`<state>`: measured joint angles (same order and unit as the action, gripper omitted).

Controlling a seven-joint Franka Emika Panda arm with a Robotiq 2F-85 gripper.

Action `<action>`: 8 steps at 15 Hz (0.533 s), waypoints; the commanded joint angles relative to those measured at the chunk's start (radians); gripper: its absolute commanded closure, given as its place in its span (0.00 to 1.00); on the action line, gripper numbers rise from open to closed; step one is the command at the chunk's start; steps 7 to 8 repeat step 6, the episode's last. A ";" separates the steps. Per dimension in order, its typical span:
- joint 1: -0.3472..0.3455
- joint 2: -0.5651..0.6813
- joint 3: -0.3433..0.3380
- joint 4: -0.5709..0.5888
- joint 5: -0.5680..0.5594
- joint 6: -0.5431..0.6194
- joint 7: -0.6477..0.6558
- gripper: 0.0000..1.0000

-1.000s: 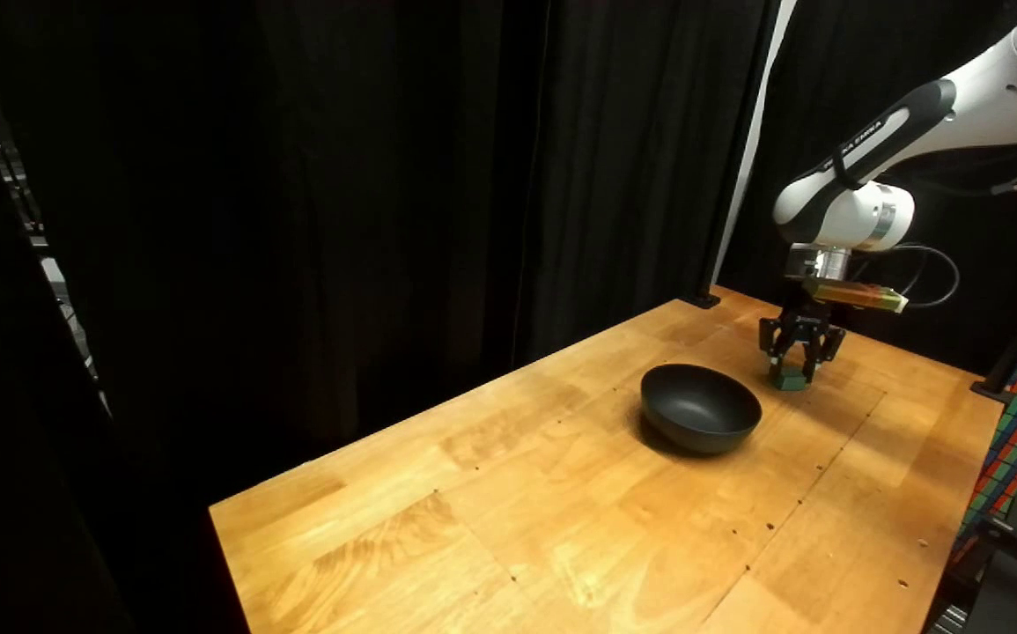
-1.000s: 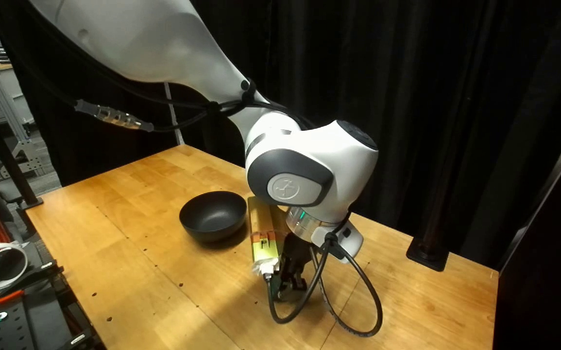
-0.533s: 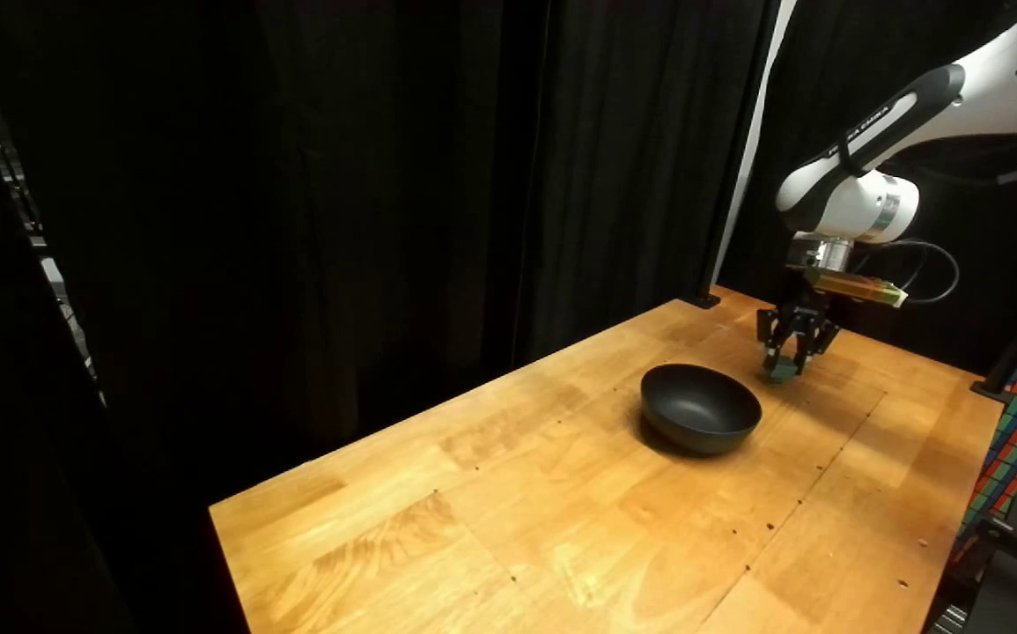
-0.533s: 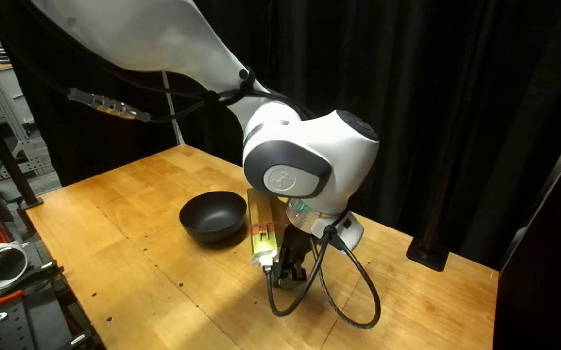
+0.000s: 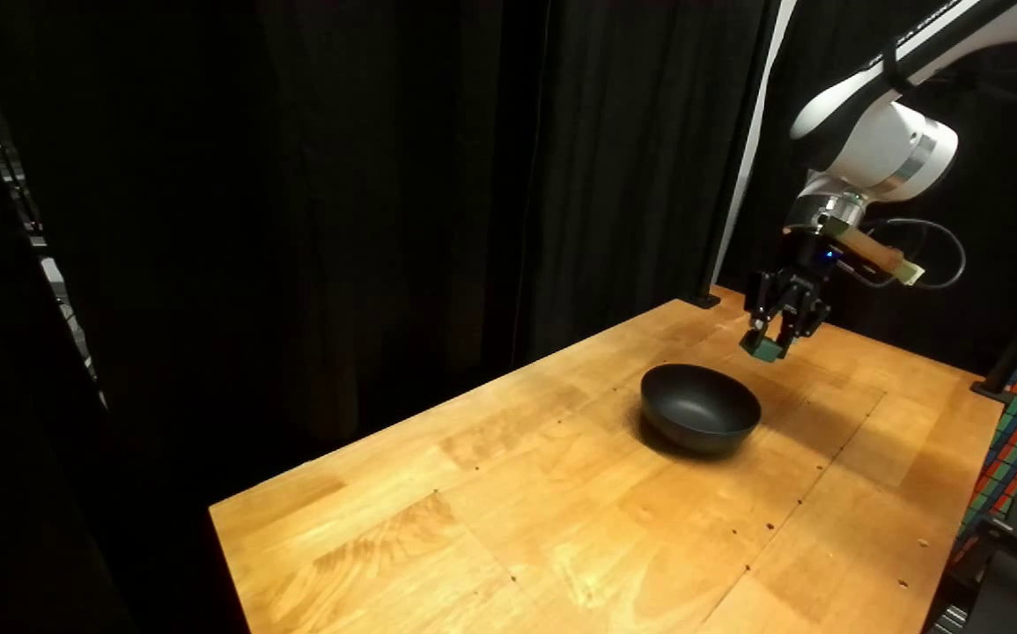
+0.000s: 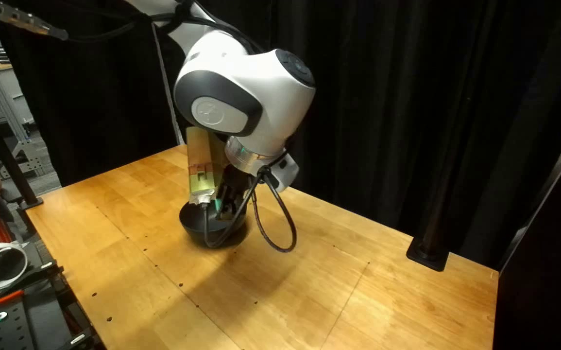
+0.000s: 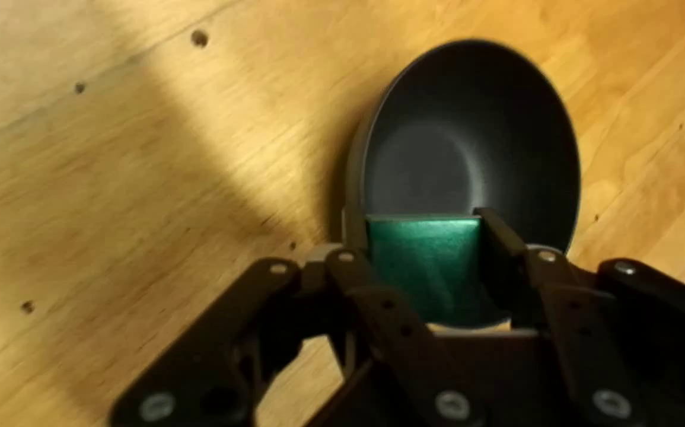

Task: Put the green block into the black bowl.

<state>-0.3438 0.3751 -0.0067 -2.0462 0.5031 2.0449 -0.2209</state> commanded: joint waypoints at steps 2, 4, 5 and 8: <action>0.072 -0.078 0.005 -0.118 0.074 -0.029 -0.046 0.14; 0.093 -0.102 -0.008 -0.143 0.080 -0.028 -0.031 0.00; 0.096 -0.110 -0.013 -0.152 0.086 -0.031 -0.035 0.00; 0.096 -0.119 -0.023 -0.165 0.082 -0.026 -0.030 0.00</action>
